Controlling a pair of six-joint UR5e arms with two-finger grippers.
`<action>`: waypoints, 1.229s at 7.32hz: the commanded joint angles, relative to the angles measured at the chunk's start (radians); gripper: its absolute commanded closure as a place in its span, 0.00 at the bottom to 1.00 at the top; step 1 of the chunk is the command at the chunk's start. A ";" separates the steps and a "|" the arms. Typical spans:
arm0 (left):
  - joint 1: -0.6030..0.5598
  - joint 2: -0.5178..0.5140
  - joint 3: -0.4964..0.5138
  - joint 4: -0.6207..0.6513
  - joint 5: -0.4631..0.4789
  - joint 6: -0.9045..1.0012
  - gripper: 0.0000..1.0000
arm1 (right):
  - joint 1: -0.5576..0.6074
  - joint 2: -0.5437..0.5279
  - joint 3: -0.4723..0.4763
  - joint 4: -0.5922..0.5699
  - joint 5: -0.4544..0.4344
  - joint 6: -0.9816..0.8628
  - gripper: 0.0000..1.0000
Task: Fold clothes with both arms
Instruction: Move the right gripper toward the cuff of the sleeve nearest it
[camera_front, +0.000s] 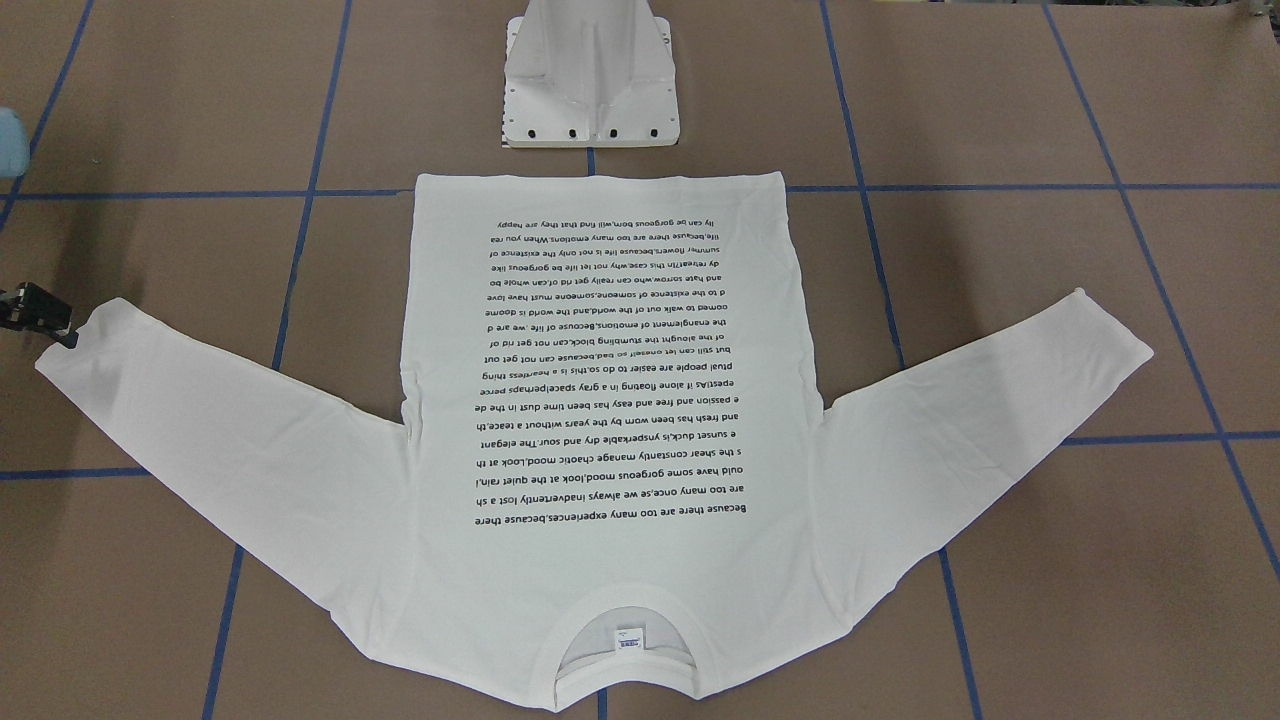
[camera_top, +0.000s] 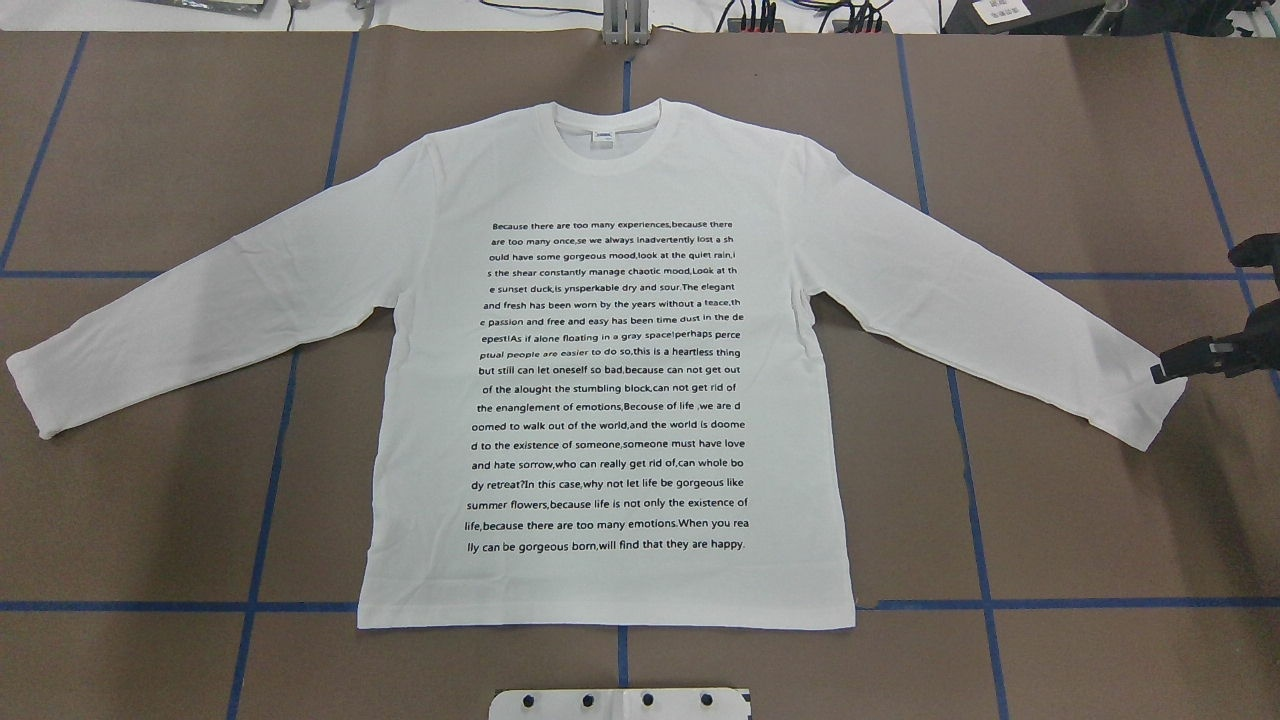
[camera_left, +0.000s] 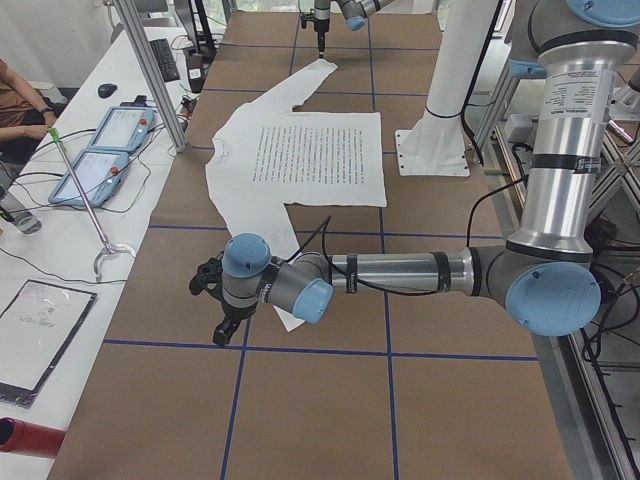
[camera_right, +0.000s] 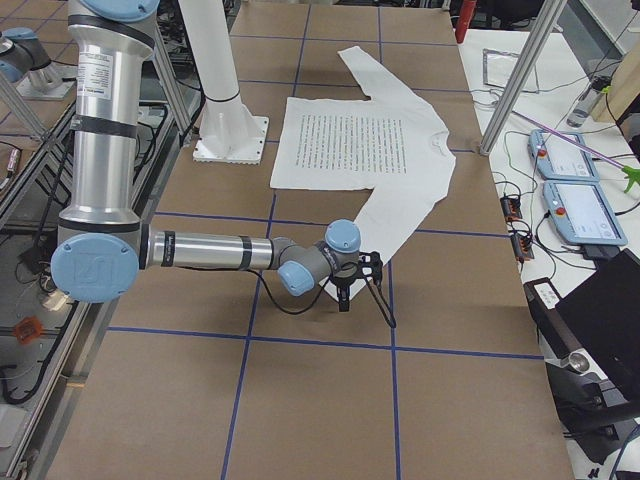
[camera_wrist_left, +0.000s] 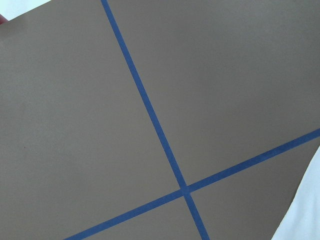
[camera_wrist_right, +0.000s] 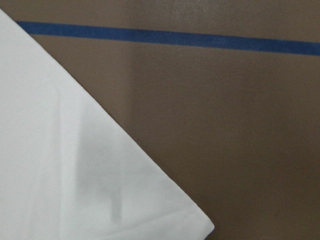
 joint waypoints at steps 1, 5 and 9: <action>0.000 0.000 -0.002 -0.001 0.000 0.001 0.00 | -0.034 0.007 -0.005 -0.003 -0.004 0.002 0.00; -0.002 0.002 -0.003 -0.001 0.000 0.005 0.00 | -0.044 0.010 -0.035 -0.001 -0.004 0.002 0.16; -0.002 0.006 -0.002 -0.001 0.000 0.011 0.00 | -0.044 0.012 -0.031 -0.003 0.006 0.004 0.71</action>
